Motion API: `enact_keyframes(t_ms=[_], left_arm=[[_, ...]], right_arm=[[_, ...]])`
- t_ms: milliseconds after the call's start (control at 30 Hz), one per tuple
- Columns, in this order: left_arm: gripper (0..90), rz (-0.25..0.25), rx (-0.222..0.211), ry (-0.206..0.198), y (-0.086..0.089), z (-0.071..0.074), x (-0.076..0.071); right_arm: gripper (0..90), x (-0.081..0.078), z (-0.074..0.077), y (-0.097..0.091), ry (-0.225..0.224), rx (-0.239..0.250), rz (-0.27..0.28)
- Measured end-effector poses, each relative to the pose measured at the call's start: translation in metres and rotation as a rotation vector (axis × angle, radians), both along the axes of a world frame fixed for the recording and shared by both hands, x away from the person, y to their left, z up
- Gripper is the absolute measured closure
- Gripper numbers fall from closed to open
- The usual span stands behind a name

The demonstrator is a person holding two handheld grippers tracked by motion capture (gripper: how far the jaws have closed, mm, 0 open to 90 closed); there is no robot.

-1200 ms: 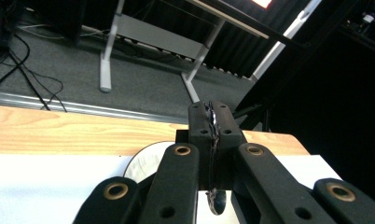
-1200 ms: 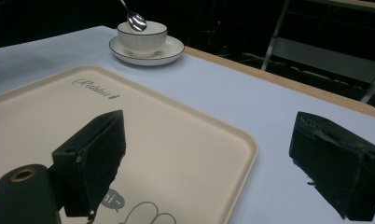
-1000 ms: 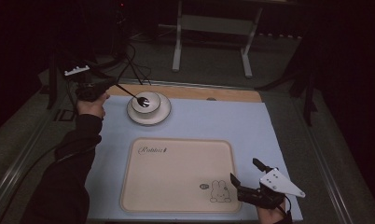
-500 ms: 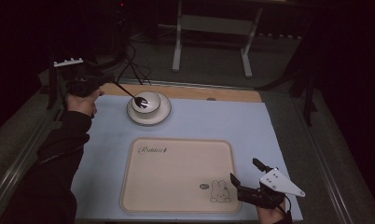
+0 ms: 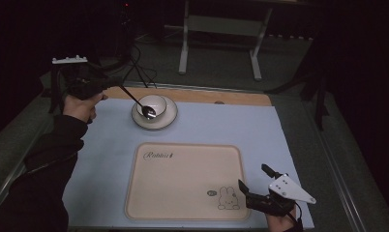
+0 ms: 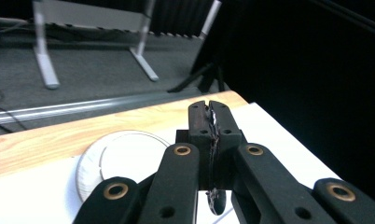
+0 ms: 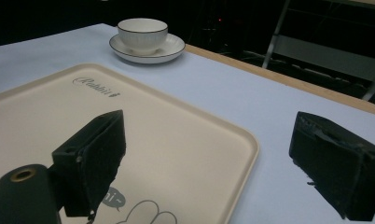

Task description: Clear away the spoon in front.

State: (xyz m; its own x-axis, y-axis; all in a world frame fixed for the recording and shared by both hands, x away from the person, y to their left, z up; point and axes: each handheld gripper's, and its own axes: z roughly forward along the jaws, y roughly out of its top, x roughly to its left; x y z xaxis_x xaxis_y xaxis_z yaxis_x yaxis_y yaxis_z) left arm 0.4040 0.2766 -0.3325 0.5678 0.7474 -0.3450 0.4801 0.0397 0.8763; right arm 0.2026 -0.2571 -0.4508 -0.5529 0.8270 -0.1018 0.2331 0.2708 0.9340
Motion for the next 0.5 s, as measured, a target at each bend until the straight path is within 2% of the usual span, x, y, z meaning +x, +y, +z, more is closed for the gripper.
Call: enact_keyframes(t_ms=[67,100,167,267,300,400,467,500], left_arm=[[90.0,0.0,0.0,0.0,0.0,0.0,0.0],[90.0,-0.039,0.01,-0.001,-0.004,0.002,-0.003],[90.0,-0.076,0.023,0.002,-0.008,0.003,-0.005],[90.0,-0.082,0.028,0.001,-0.01,0.003,-0.006],[90.0,-0.121,0.041,0.002,-0.015,0.004,-0.008],[90.0,-0.159,0.059,-0.001,-0.021,0.004,-0.012],[90.0,-0.159,0.059,-0.001,-0.021,0.004,-0.012],[90.0,-0.188,0.081,-0.007,-0.027,0.005,-0.015]], right_arm=[[10.7,0.0,0.0,0.0,0.0,0.002,0.001],[10.7,0.0,0.0,0.0,0.003,0.002,0.001],[10.7,0.0,0.0,0.0,0.001,-0.001,0.001],[10.7,0.0,0.0,0.0,0.0,-0.002,0.001],[10.7,0.0,0.0,0.0,0.0,-0.002,0.001],[10.7,0.0,0.0,0.0,-0.001,-0.002,0.0],[10.7,0.0,0.0,0.0,-0.002,-0.001,-0.001],[10.7,0.0,0.0,0.0,-0.002,-0.001,-0.001]])
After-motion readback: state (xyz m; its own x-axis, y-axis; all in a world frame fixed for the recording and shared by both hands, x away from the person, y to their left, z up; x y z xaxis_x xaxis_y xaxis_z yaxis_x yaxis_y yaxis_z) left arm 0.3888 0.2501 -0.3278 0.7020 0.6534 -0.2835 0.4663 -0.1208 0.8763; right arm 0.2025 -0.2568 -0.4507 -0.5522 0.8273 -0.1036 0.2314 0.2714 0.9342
